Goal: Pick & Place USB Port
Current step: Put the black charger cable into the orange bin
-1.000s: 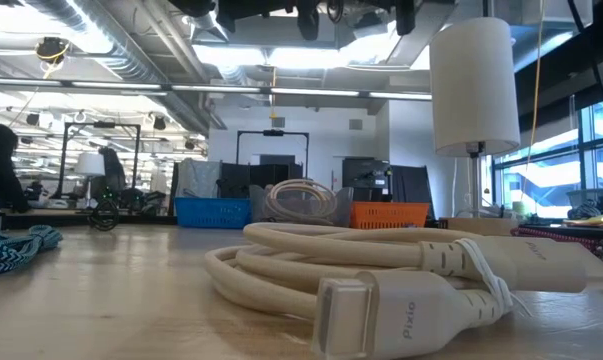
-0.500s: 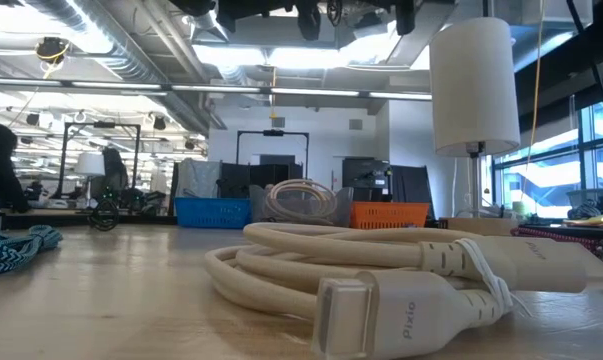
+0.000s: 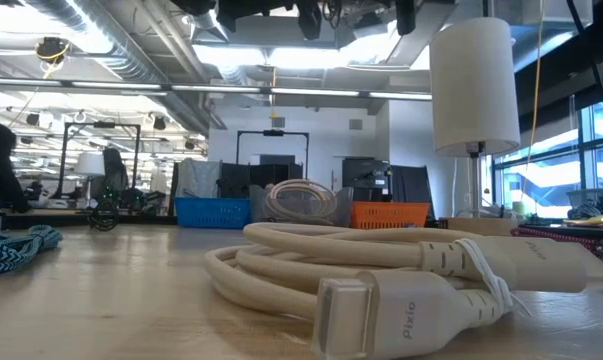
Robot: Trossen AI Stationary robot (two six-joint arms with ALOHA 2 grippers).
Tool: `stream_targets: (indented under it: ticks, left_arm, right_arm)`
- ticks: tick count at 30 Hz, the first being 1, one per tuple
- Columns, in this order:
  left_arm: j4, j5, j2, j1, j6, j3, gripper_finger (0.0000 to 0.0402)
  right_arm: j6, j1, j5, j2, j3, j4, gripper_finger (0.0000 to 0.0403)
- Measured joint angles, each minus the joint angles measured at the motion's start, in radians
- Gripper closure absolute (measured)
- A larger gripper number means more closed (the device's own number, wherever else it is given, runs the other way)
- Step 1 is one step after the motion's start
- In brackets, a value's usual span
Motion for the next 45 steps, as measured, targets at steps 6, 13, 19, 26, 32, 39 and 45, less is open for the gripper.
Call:
stream_targets:
  ticks: [6,13,19,26,32,39,45]
  left_arm:
    - [-0.004,-0.004,-0.001,0.022,-0.013,-0.001,0.0338]
    - [-0.147,0.029,-0.057,0.114,-0.007,-0.003,0.0239]
    - [-0.566,-0.033,-0.137,0.232,0.177,-0.004,0.0197]
    - [-0.59,-0.065,-0.154,0.262,0.248,-0.003,0.0251]
    - [-0.575,-0.078,-0.149,0.23,0.321,-0.003,0.0359]
    - [-0.523,-0.084,-0.149,0.199,0.314,-0.003,0.0374]
    - [-0.369,-0.058,-0.149,0.17,0.247,-0.002,0.0374]
  right_arm:
    - [0.004,-0.001,0.011,-0.009,0.0,-0.03,0.04]
    - [0.012,-0.005,0.156,-0.103,0.003,-0.165,0.0402]
    - [0.222,-0.009,0.205,-0.212,0.002,-0.541,0.0402]
    - [0.235,-0.01,0.205,-0.224,0.002,-0.581,0.0403]
    - [0.232,-0.01,0.203,-0.224,0.002,-0.583,0.0403]
    - [0.231,-0.01,0.16,-0.223,0.001,-0.561,0.0403]
    - [0.183,-0.01,0.091,-0.207,0.0,-0.422,0.0394]
